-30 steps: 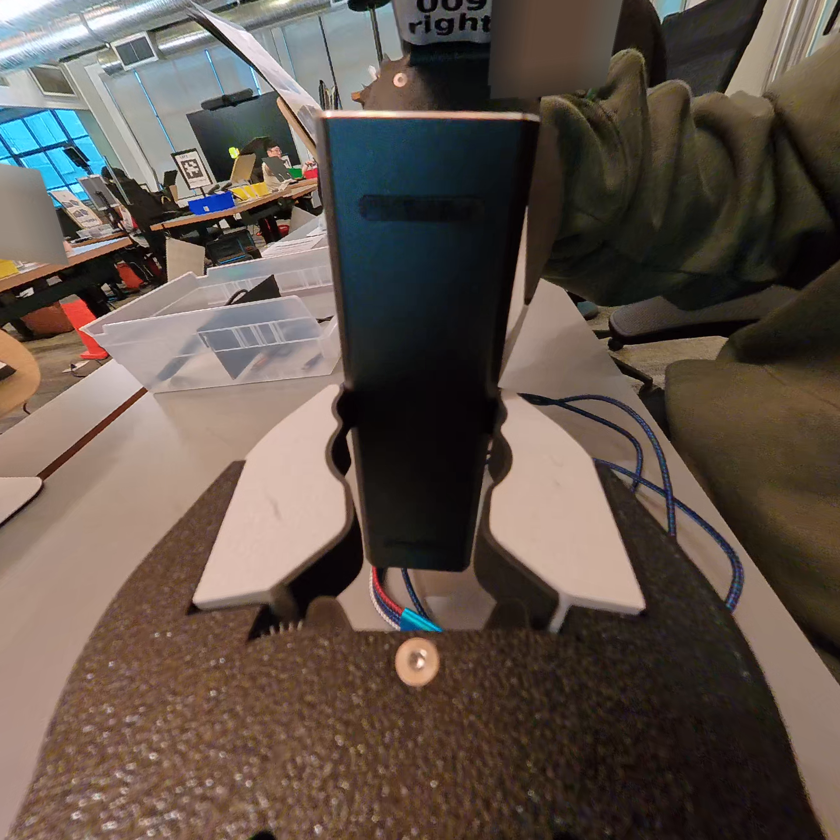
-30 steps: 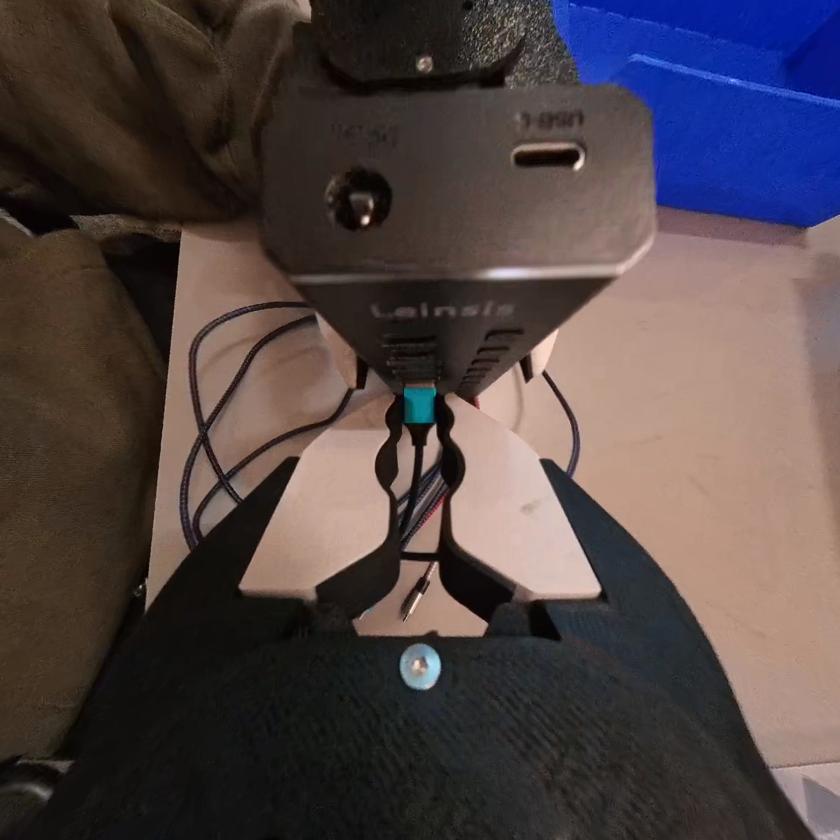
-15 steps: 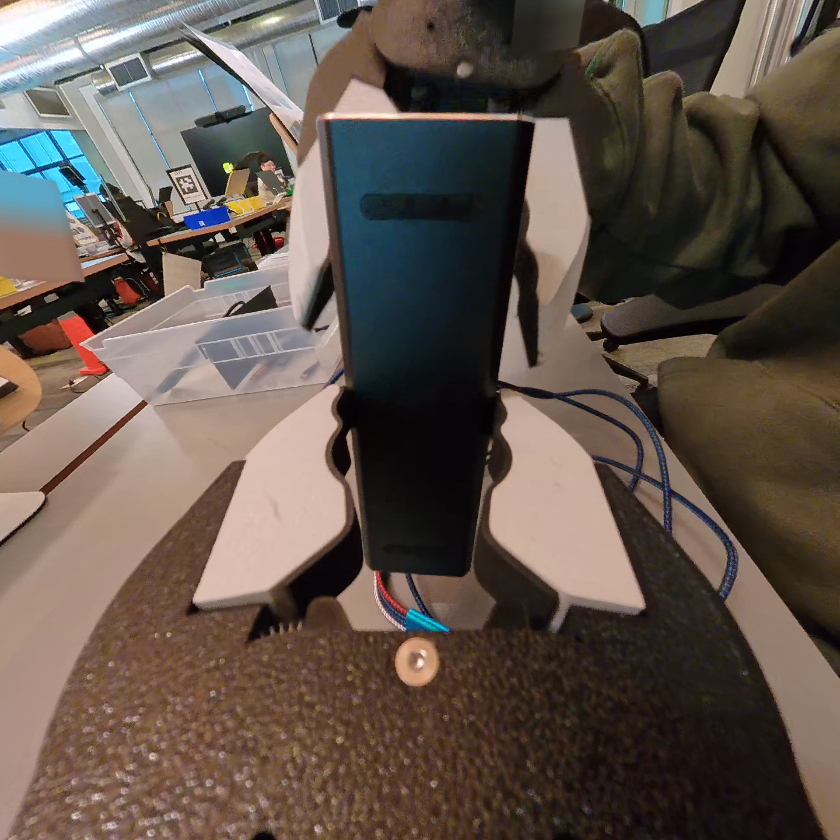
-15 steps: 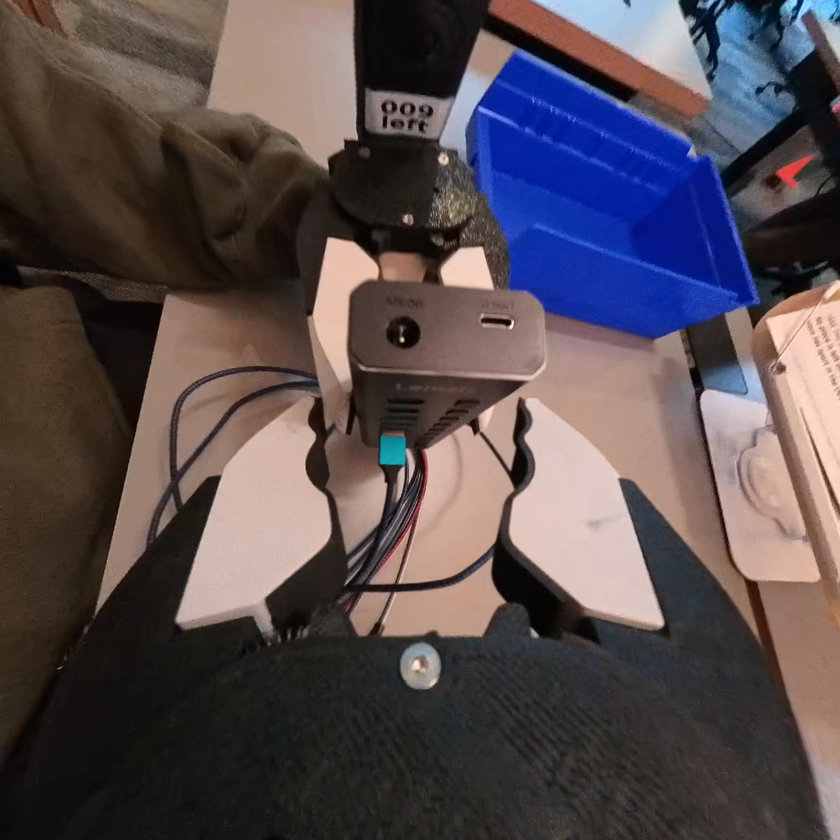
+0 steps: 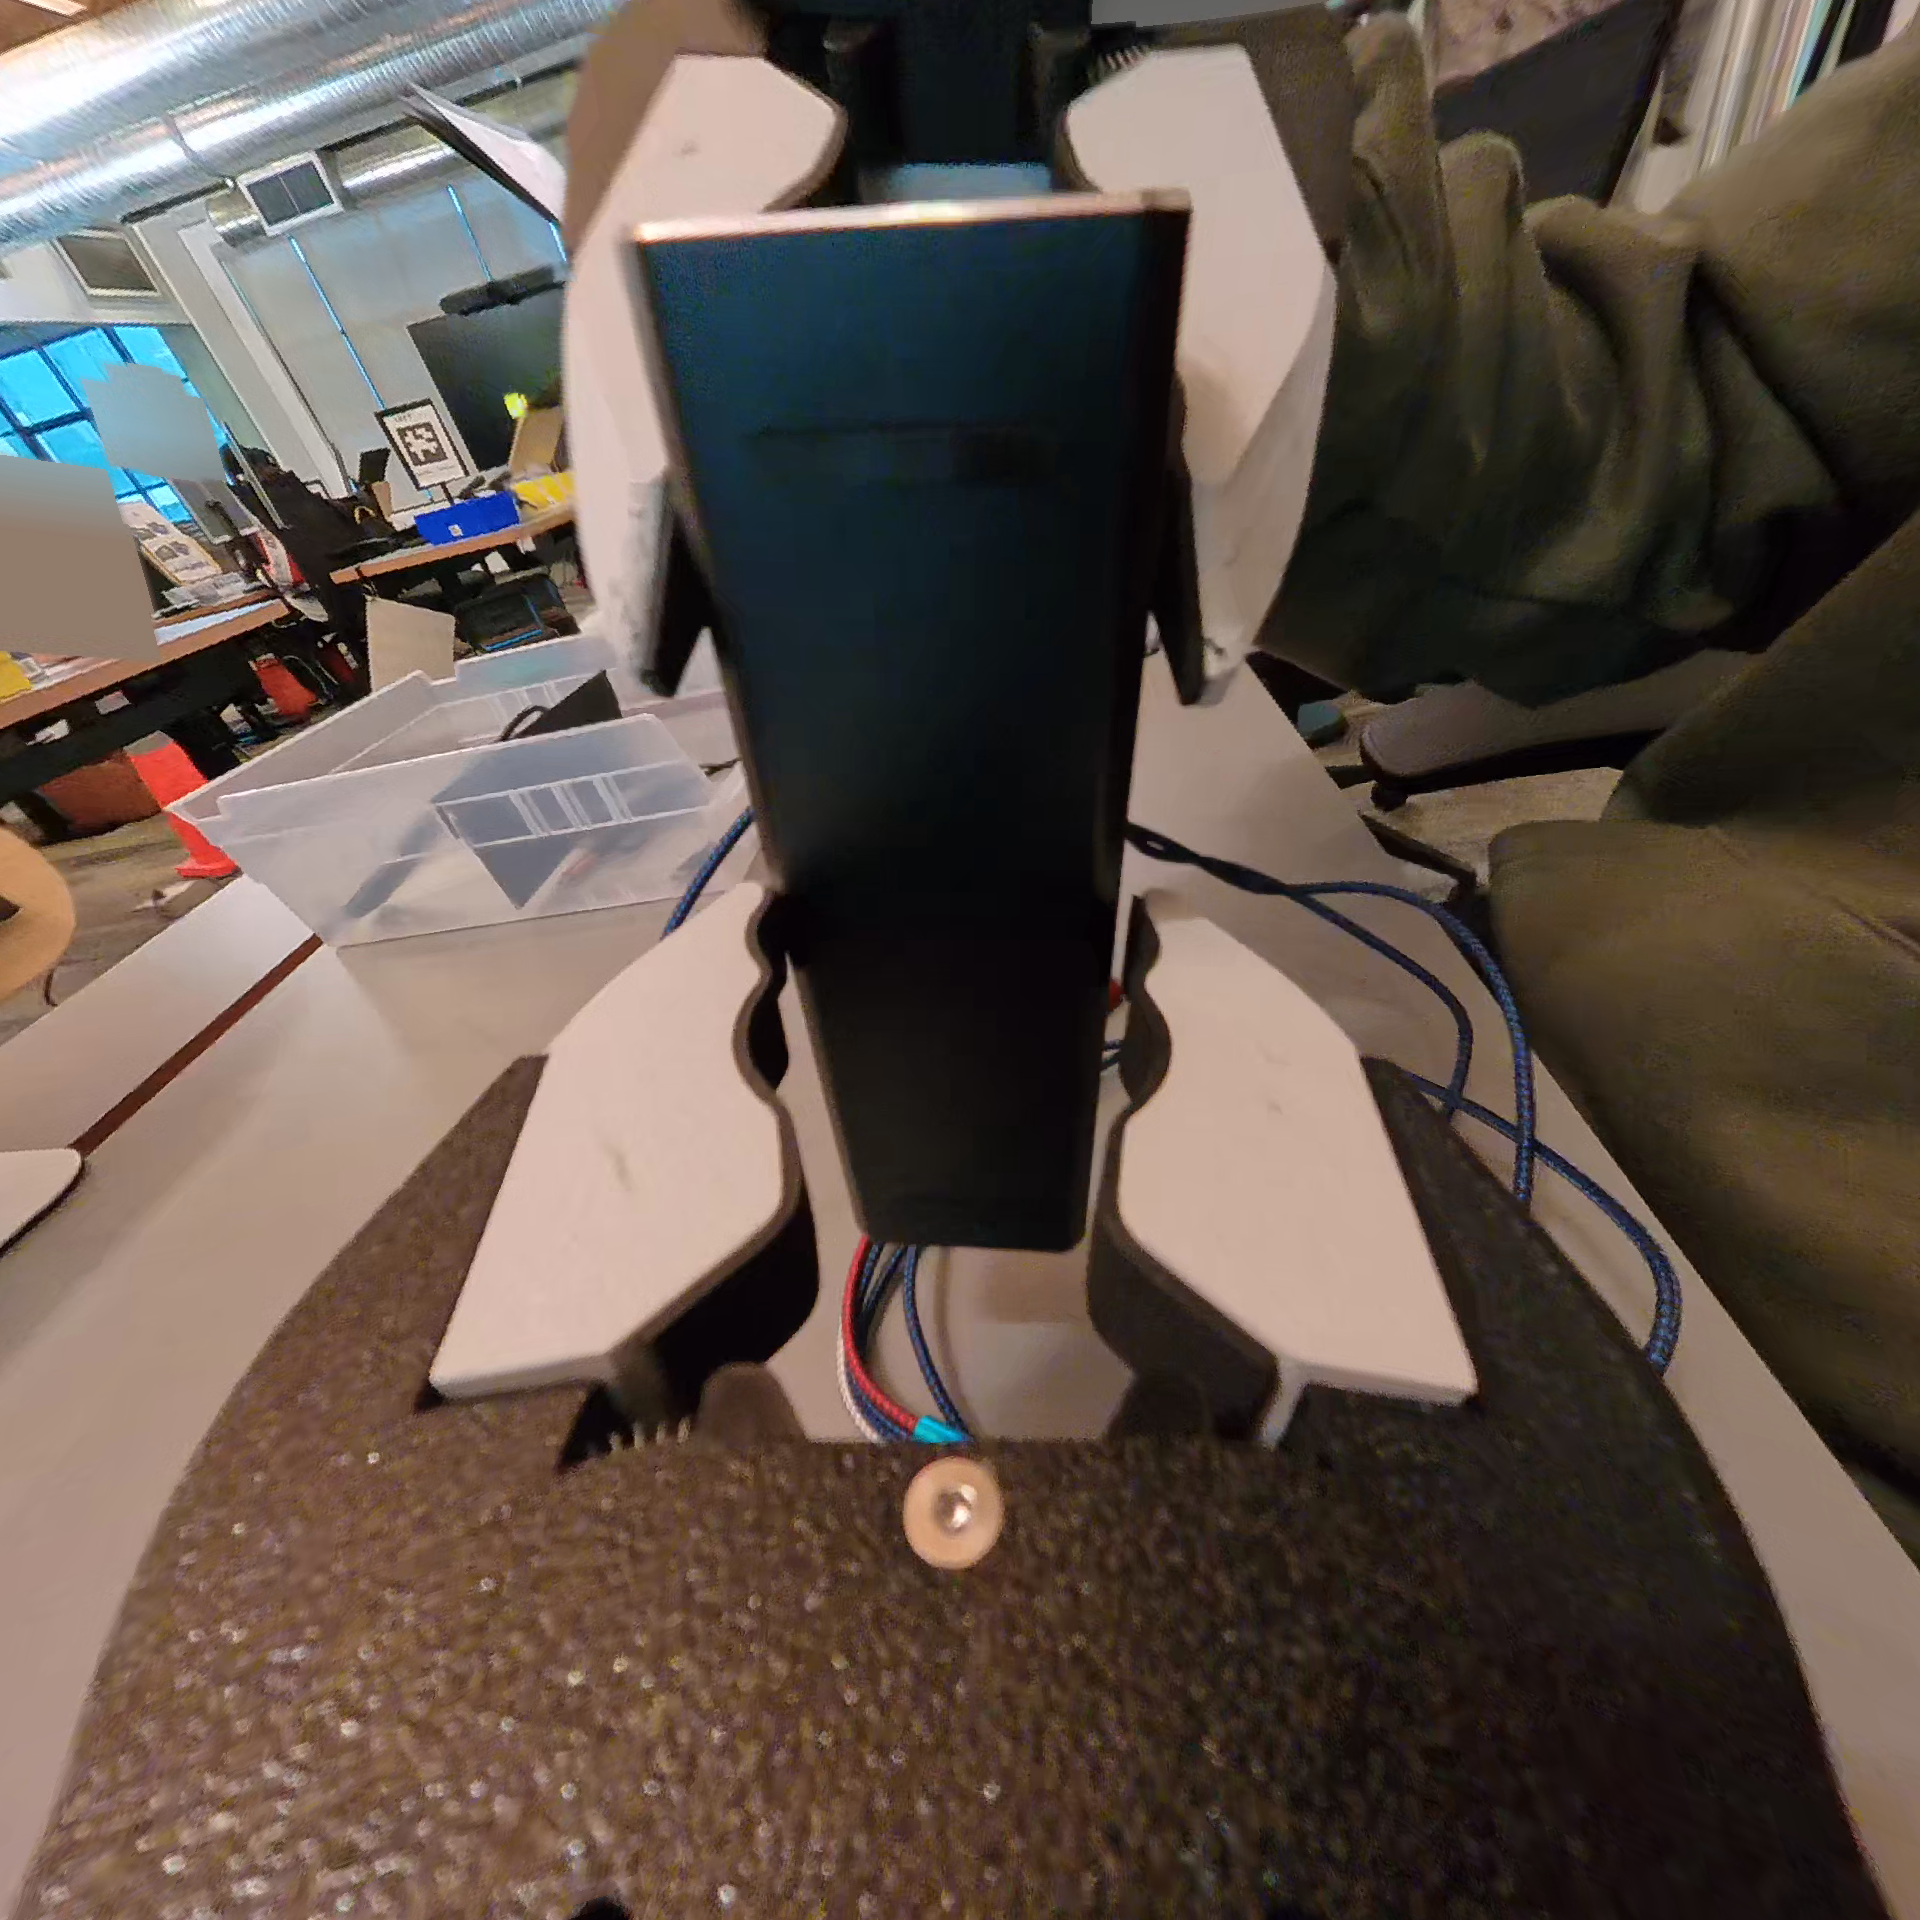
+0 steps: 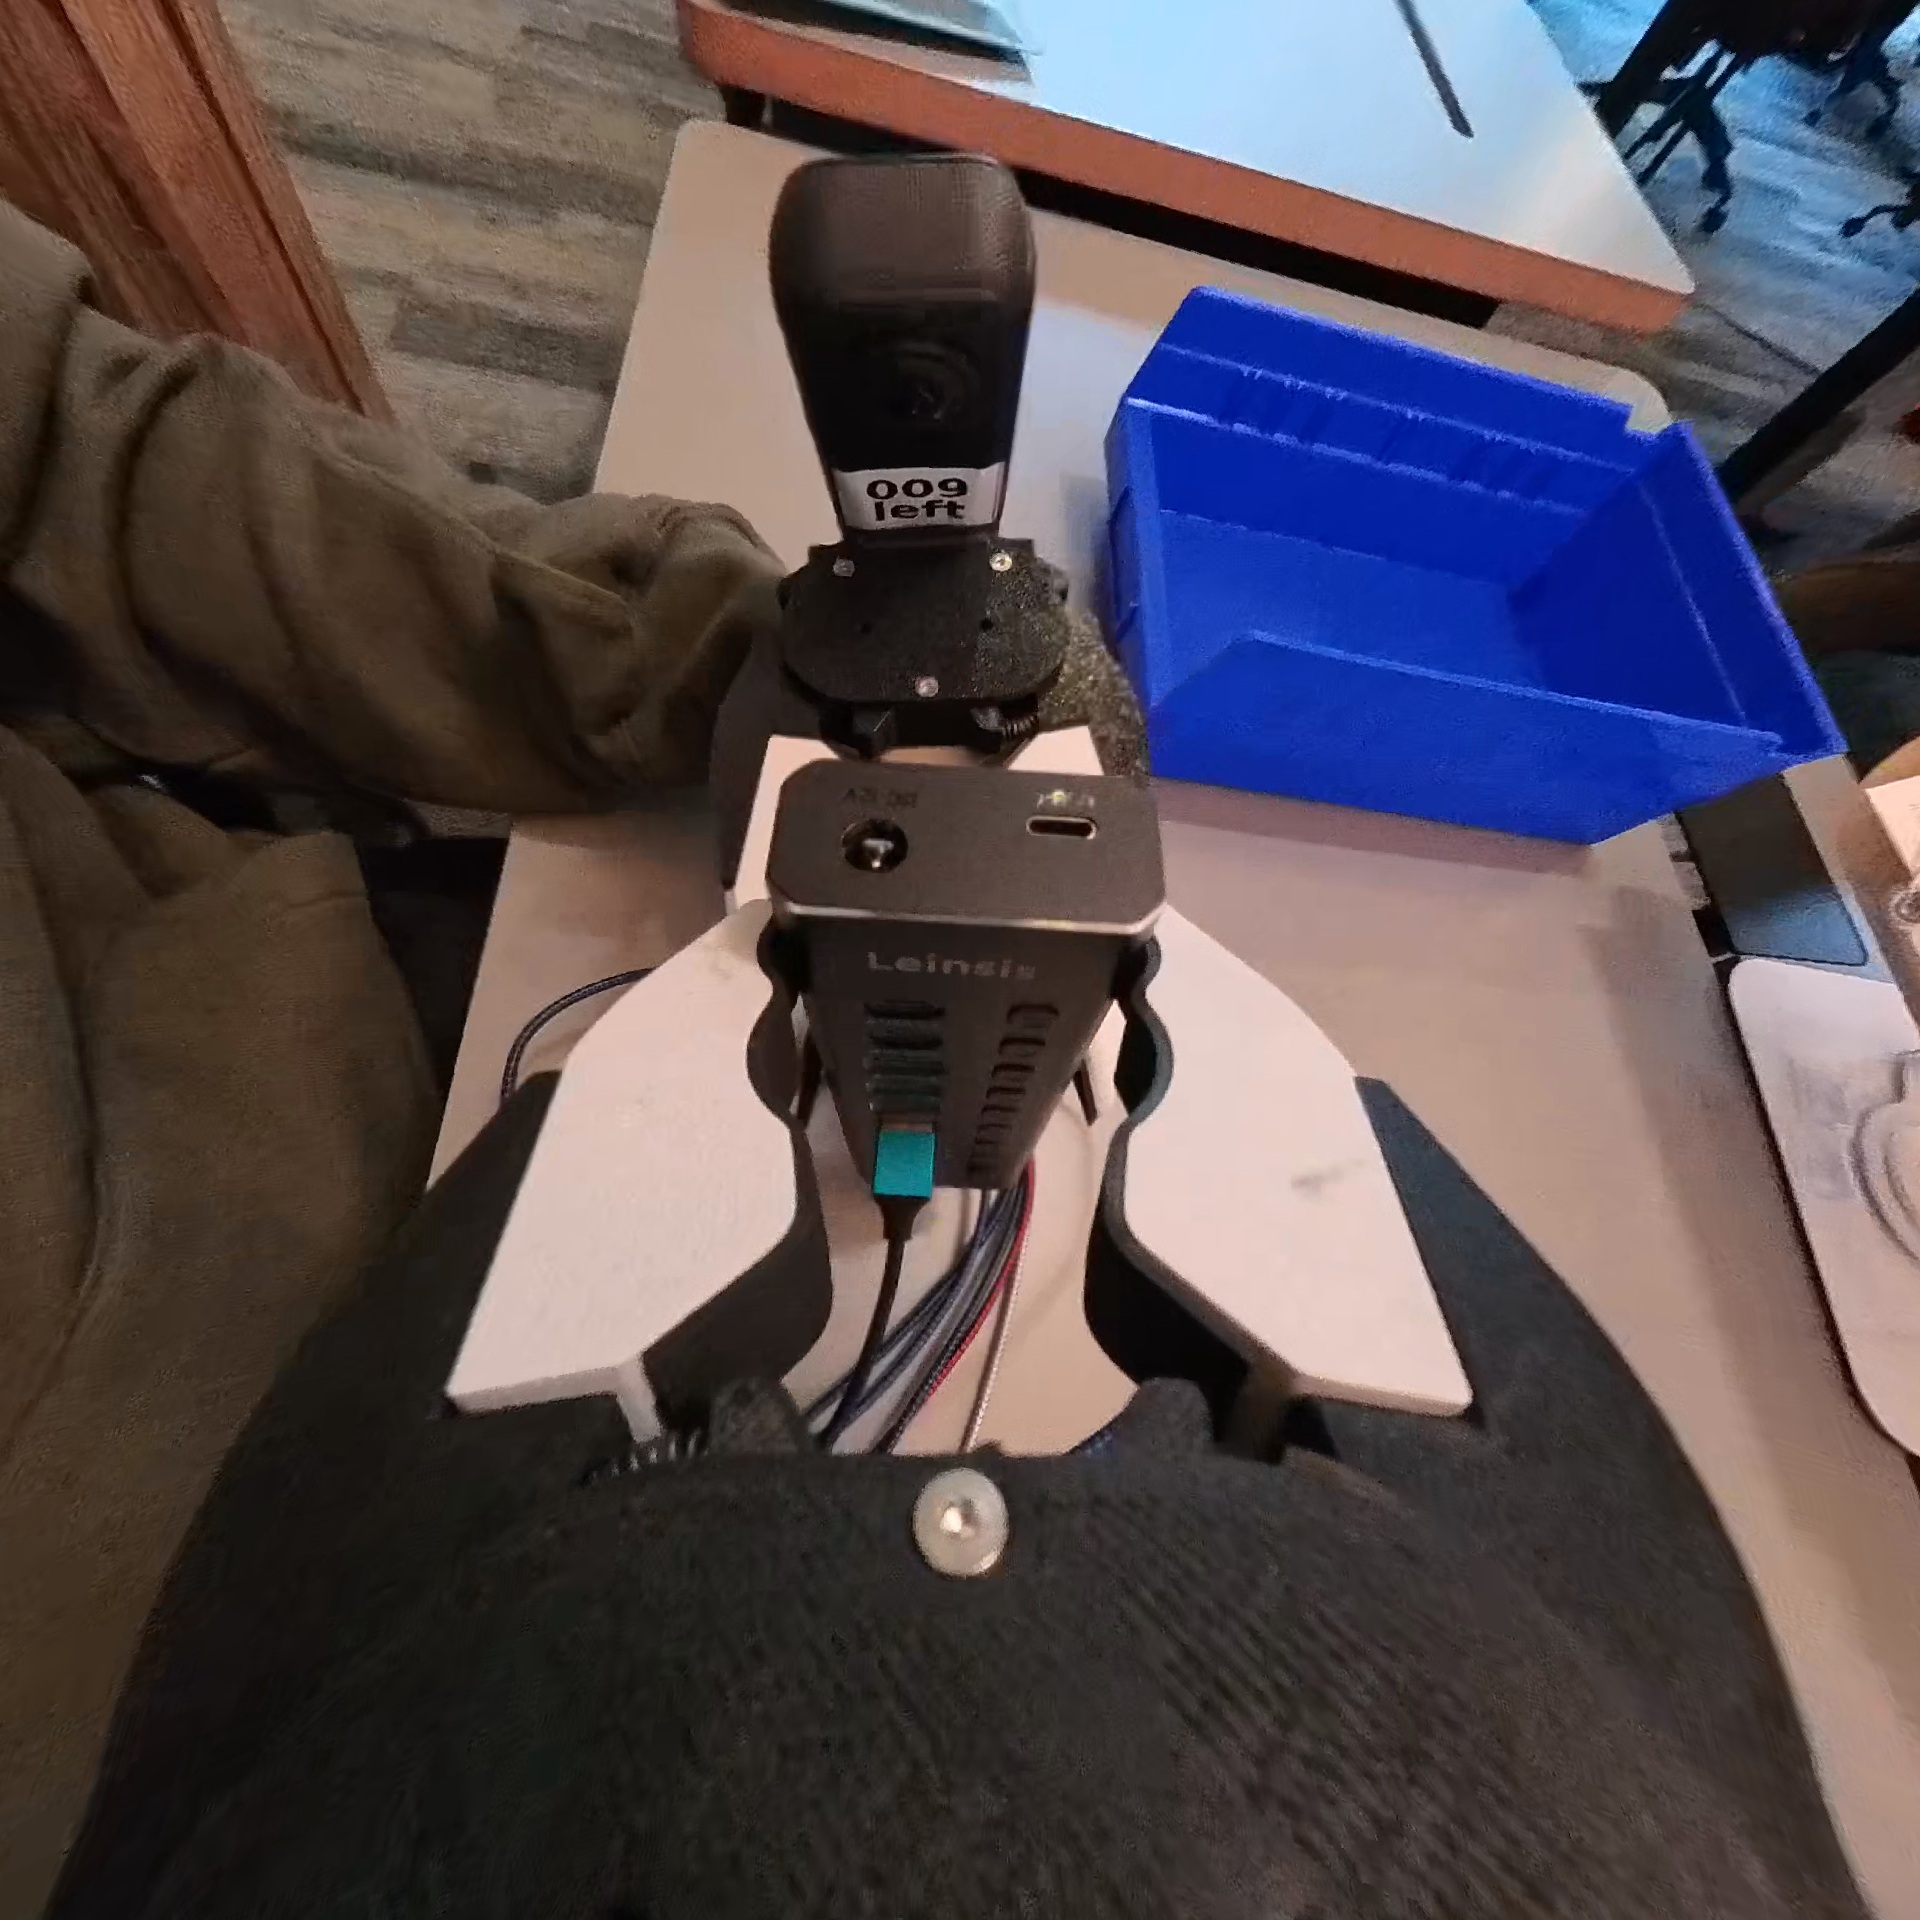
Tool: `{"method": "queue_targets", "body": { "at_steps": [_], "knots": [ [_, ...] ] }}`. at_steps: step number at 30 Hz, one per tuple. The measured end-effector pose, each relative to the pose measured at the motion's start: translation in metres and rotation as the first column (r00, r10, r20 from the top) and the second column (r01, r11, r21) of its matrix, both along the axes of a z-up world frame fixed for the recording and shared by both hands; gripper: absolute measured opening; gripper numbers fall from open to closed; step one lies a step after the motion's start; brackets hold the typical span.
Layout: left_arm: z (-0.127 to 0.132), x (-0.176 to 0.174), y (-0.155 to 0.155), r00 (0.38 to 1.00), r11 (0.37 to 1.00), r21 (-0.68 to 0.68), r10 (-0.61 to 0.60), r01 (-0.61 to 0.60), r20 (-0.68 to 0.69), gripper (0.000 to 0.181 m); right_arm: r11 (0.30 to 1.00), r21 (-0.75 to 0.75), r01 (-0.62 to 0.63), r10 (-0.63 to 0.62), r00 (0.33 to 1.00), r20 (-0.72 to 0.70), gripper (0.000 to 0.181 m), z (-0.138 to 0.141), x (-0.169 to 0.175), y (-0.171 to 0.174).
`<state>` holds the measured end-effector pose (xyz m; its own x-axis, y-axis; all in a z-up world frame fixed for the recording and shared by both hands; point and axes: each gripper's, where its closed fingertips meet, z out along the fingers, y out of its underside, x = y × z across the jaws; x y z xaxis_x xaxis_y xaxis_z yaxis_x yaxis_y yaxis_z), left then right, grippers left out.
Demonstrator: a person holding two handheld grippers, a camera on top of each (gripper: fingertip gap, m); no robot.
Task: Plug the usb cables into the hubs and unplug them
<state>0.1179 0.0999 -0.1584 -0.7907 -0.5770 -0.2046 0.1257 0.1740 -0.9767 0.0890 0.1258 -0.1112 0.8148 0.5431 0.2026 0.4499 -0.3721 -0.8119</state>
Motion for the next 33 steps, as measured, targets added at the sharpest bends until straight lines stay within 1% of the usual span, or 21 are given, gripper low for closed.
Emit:
{"method": "queue_targets", "body": {
  "at_steps": [2,5,7,8,9,12,20,24,25,28,31,33],
  "knots": [
    [-0.003,0.001,-0.003,0.999,1.0,0.025,0.005,-0.004,-0.039,0.064,0.999,-0.037,-0.02,0.02,1.0,0.007,0.059,-0.003,0.003,0.001],
    [-0.01,0.005,-0.003,0.995,0.997,0.074,0.044,-0.038,-0.093,0.065,0.996,-0.079,-0.027,0.03,0.999,0.032,0.059,-0.006,0.003,0.004],
    [-0.01,0.008,-0.006,0.993,0.996,0.069,0.06,-0.053,-0.102,0.062,0.996,-0.072,-0.042,0.042,0.999,-0.007,0.059,-0.002,-0.003,0.008],
    [-0.009,0.007,-0.008,0.994,0.998,0.054,0.044,-0.039,-0.104,0.065,0.996,-0.077,-0.054,0.053,0.998,-0.015,0.06,-0.001,-0.004,0.008],
    [-0.009,0.008,-0.009,0.993,0.998,0.048,0.049,-0.044,-0.106,0.064,0.996,-0.074,-0.058,0.057,0.998,-0.006,0.06,-0.001,-0.004,0.009],
    [-0.017,0.012,-0.008,0.988,0.994,0.09,0.081,-0.07,-0.133,0.064,0.992,-0.116,-0.059,0.062,0.998,0.027,0.059,-0.008,-0.001,0.009],
    [-0.025,0.021,-0.01,0.973,0.988,0.102,0.131,-0.113,-0.192,0.065,0.987,-0.147,-0.06,0.062,0.998,0.01,0.059,-0.011,0.005,0.012],
    [-0.03,0.024,-0.011,0.971,0.985,0.124,0.14,-0.117,-0.196,0.063,0.983,-0.173,-0.058,0.062,0.998,0.014,0.059,-0.015,0.007,0.011],
    [-0.03,0.025,-0.01,0.973,0.981,0.14,0.155,-0.132,-0.173,0.062,0.984,-0.167,-0.065,0.069,0.997,0.018,0.059,-0.015,0.006,0.011],
    [-0.027,0.028,-0.009,0.976,0.984,0.103,0.16,-0.146,-0.146,0.061,0.983,-0.172,-0.07,0.079,0.996,0.045,0.059,-0.014,0.007,0.012],
    [-0.023,0.029,-0.013,0.977,0.99,0.04,0.138,-0.134,-0.16,0.061,0.98,-0.185,-0.075,0.074,0.997,-0.01,0.059,-0.012,0.008,0.013],
    [-0.02,0.031,-0.012,0.974,0.989,0.002,0.144,-0.145,-0.175,0.061,0.984,-0.176,-0.036,0.031,0.999,-0.032,0.059,-0.009,0.012,0.015]
  ]
}}
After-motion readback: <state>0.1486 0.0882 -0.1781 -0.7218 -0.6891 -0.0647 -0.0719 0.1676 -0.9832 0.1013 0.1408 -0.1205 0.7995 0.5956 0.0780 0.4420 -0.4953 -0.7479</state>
